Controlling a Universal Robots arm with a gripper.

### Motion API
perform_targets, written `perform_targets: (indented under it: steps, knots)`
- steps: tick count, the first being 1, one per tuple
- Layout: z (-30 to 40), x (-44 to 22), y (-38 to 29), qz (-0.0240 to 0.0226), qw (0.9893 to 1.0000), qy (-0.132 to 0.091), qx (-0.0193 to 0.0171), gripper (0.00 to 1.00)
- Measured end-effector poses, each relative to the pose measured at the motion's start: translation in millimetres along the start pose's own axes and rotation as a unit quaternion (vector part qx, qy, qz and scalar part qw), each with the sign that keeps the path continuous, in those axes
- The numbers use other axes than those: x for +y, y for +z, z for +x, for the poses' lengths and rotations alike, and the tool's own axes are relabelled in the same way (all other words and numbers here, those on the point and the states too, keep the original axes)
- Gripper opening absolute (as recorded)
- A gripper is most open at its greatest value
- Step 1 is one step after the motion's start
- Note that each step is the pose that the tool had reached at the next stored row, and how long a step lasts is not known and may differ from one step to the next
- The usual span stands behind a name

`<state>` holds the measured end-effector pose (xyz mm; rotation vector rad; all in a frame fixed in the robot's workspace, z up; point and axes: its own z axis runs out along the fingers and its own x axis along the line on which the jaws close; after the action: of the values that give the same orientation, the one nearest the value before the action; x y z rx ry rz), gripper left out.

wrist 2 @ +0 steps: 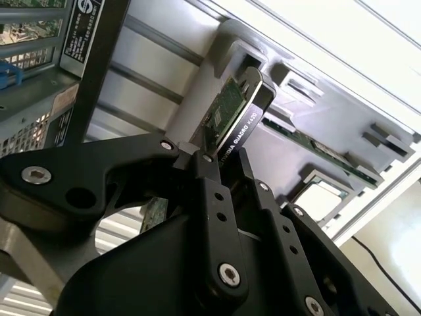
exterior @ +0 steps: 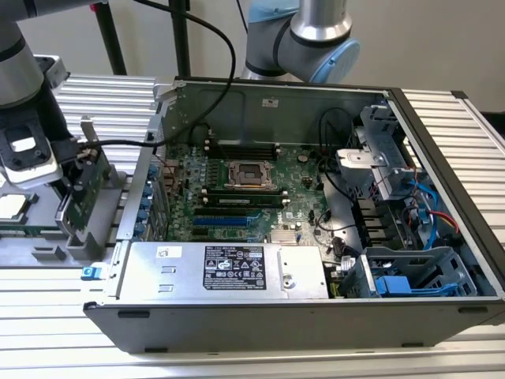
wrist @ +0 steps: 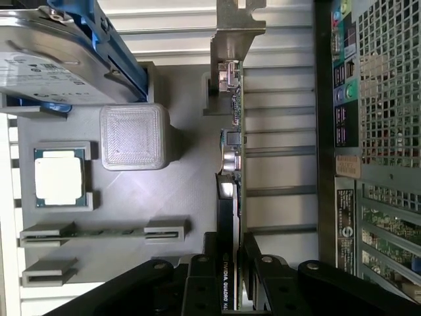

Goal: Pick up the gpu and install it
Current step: 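Pick up the gpu and move the gpu toward the slot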

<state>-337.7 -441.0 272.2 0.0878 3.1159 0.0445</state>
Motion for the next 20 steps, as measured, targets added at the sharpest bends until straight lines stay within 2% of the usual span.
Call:
perform_targets:
  steps: [20]
  knots:
    - [-0.1,0.5,-12.6,0.0000,1.0000,0.000,0.0000,0.00]
